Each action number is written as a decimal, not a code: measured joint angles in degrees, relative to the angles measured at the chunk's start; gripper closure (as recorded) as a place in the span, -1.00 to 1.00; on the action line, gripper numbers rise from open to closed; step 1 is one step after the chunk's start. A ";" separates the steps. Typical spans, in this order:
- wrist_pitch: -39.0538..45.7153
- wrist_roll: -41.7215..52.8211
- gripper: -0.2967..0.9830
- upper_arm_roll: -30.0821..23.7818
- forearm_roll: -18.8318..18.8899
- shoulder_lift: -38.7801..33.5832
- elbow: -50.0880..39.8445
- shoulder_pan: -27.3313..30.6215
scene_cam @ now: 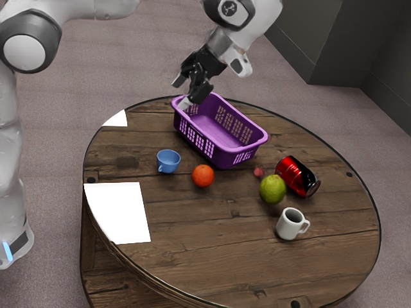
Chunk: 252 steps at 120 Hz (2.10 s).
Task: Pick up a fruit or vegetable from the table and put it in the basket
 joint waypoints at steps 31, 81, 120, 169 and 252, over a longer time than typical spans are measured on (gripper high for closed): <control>31.82 0.41 -0.54 -0.39 1.32 -0.18 -7.16 -2.84; 50.06 -5.75 -0.54 -0.56 -2.09 -8.91 -32.05 -5.07; 62.57 -9.40 -0.54 -0.43 -4.00 -8.10 -38.99 -2.55; 66.77 -11.50 -0.54 -0.95 -5.44 -5.38 -40.75 -2.55; 78.20 -12.86 -0.36 -0.74 -6.27 -5.07 -45.78 -2.46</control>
